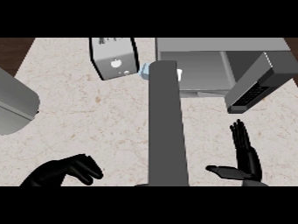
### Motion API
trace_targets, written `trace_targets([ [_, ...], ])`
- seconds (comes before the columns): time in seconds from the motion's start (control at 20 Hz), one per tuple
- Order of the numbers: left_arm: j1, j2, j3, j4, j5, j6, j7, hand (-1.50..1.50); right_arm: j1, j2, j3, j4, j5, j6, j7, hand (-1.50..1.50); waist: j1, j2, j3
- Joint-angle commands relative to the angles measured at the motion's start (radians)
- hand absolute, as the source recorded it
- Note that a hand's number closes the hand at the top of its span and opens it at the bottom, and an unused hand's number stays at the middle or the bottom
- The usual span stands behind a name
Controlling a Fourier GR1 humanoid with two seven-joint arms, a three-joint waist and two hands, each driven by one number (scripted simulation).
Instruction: Pick up the milk, place it into the microwave and close the microwave
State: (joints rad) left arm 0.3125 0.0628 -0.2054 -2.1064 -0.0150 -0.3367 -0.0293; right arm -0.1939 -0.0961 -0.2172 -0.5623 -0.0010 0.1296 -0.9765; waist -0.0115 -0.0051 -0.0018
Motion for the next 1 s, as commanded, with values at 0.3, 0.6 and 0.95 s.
trace_targets([
  [0.3,-0.198,0.023,0.013,0.177,-0.005,-0.059,0.025,1.50,0.312,-0.005,0.065,-0.387,-0.074,0.108,0.078,-1.50,-0.002,0.003,0.000],
  [0.6,-0.306,-0.020,-0.137,0.335,-0.106,-0.090,0.047,1.50,0.451,-0.022,0.088,-0.500,-0.088,0.143,0.014,-1.50,-0.008,0.005,0.001],
  [0.95,-0.411,-0.062,-0.366,0.471,-0.179,0.045,0.044,1.50,0.507,-0.055,0.082,-0.567,-0.141,0.177,0.035,-1.50,-0.001,0.005,0.001],
])
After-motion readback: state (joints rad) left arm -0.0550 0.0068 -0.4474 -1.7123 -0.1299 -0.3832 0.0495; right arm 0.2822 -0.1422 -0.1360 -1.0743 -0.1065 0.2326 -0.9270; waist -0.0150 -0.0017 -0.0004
